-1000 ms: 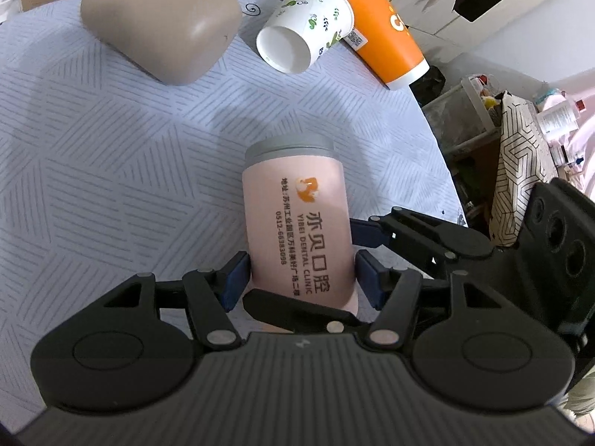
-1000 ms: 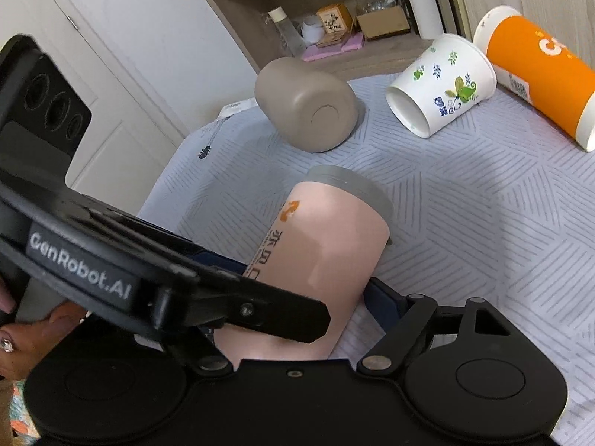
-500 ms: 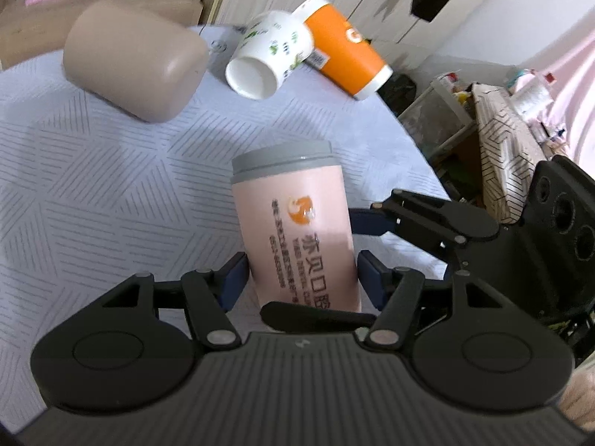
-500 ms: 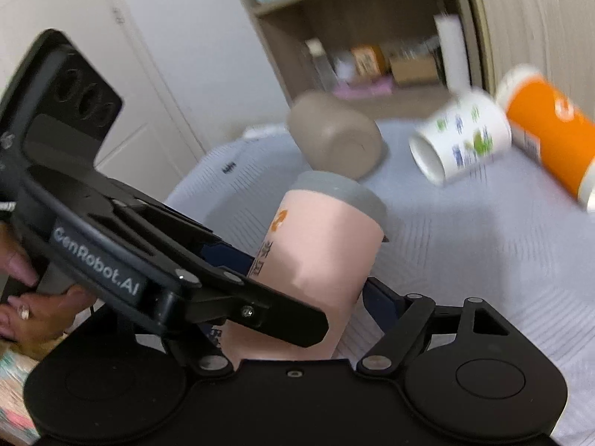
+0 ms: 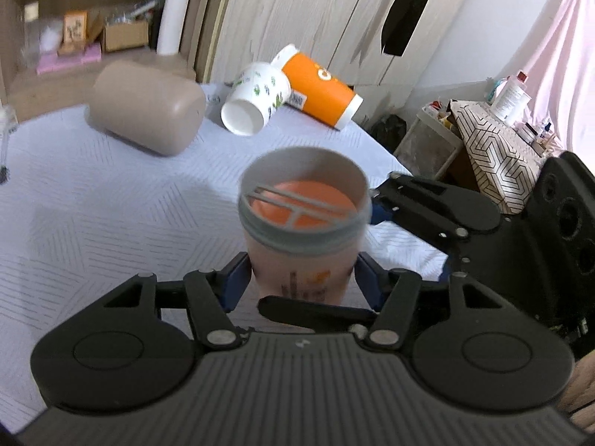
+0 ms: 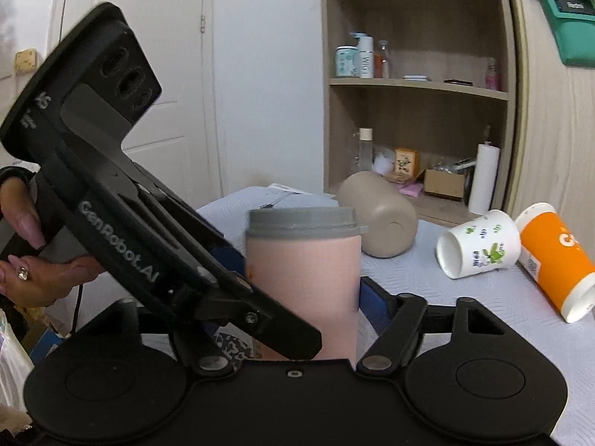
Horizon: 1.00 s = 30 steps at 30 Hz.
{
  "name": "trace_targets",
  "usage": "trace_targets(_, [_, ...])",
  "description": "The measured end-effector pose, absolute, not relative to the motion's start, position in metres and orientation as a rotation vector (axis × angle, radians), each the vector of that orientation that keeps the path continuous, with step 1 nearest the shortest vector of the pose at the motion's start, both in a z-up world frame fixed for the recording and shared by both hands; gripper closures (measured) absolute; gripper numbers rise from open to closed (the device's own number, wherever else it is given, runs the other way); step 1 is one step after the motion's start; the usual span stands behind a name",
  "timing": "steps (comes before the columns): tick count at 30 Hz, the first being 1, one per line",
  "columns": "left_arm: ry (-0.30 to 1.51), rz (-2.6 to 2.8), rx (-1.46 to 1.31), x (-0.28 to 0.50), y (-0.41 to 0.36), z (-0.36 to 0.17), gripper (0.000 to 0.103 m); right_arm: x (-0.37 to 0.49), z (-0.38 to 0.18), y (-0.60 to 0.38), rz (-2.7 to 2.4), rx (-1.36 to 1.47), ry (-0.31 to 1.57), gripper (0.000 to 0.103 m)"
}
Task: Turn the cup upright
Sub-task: 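Lower the upright pink cup onto the cloth and open the left tool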
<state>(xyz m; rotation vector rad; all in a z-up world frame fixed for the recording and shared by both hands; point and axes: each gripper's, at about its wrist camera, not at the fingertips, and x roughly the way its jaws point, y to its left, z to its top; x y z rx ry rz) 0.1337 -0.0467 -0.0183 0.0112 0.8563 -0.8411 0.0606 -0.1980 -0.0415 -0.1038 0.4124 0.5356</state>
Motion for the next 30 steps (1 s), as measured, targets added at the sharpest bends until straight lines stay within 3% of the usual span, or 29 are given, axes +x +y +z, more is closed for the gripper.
trace_targets(7, [0.800,-0.807,-0.019,0.143,-0.032,-0.011,0.042,0.082,-0.042,-0.196,0.536,-0.022,0.403,0.034])
trace_targets(15, [0.710,-0.763,0.029,0.158,-0.028,-0.011,0.042,0.105,-0.039,-0.170,0.494,-0.174,0.363,0.035])
trace_targets(30, [0.667,-0.718,0.060,0.188,-0.041,-0.026,0.042,0.137,-0.052,-0.175,0.467,-0.189,0.359,0.035])
